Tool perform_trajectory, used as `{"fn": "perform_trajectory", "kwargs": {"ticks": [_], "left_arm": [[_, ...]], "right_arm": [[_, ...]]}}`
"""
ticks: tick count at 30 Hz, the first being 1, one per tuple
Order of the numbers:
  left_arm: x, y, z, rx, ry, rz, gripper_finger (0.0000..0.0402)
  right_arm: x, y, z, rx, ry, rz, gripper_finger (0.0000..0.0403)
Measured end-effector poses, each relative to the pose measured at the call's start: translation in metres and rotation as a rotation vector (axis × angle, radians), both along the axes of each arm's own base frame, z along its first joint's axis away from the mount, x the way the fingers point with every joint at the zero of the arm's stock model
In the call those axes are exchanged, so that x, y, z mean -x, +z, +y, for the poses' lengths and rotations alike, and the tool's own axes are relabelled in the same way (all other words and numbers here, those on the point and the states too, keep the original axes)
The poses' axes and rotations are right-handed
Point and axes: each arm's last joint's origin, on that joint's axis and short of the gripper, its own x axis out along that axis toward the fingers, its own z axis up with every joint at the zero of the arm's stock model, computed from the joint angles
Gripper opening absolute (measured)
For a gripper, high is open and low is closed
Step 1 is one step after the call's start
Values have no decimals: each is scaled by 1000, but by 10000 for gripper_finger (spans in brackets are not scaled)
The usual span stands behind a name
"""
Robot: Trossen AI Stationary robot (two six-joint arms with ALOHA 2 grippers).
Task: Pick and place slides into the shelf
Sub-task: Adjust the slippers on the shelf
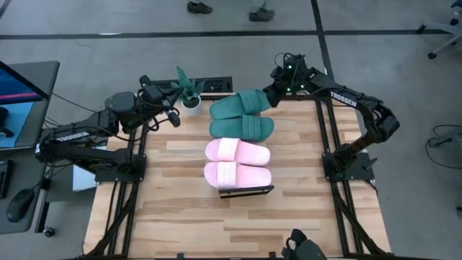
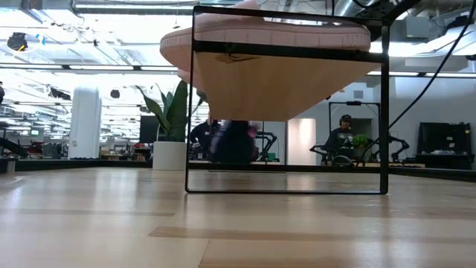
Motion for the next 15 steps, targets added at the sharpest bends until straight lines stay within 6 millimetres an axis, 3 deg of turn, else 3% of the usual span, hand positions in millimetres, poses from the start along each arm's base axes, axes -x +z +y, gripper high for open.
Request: {"fn": "perform_trajectory", "kwargs": {"ticks": [15], "left_arm": [[0, -2, 0, -4, -1, 34, 0]], "right_arm": [[-9, -1, 13, -23, -6, 36, 0]]}}
